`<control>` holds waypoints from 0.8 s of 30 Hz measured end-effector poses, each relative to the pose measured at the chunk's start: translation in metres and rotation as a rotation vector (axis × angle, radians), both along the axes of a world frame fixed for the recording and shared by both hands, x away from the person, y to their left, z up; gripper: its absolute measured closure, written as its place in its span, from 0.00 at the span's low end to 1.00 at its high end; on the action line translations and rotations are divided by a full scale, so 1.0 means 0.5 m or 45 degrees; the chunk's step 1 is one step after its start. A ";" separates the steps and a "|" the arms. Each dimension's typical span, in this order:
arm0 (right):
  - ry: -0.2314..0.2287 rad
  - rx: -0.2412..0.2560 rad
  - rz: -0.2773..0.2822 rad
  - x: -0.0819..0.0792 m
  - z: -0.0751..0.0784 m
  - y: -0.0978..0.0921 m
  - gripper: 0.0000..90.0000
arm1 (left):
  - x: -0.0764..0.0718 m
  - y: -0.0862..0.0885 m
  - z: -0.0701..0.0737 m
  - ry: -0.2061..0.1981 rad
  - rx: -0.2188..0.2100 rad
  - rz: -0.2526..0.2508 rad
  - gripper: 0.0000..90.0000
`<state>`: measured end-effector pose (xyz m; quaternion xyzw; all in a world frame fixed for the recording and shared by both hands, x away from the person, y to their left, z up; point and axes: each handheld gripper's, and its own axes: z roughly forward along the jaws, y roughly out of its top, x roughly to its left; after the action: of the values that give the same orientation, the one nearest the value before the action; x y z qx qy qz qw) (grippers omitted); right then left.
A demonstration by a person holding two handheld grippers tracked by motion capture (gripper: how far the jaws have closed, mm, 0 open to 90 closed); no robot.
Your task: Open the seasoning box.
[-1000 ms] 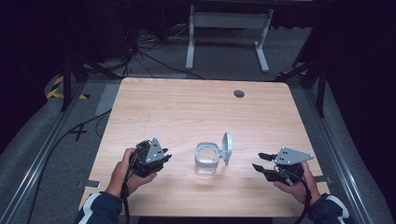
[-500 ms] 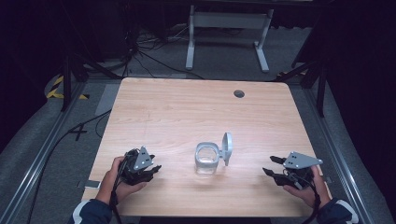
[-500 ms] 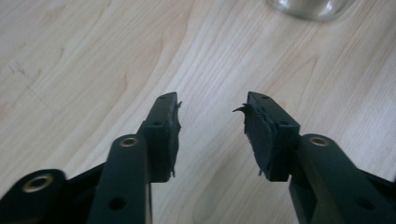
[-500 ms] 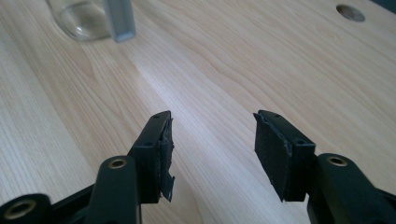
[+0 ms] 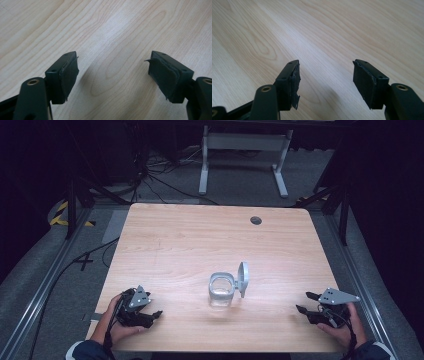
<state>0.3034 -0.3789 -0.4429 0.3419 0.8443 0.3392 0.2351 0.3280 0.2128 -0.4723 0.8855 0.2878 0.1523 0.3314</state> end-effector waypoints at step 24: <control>0.097 0.143 -0.152 0.005 -0.048 -0.059 0.31 | 0.003 0.018 -0.019 0.044 -0.129 0.091 0.16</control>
<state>0.3060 -0.4084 -0.4668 0.4169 0.8104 0.3582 0.2030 0.3295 0.2216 -0.4820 0.8593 0.3323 0.1339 0.3650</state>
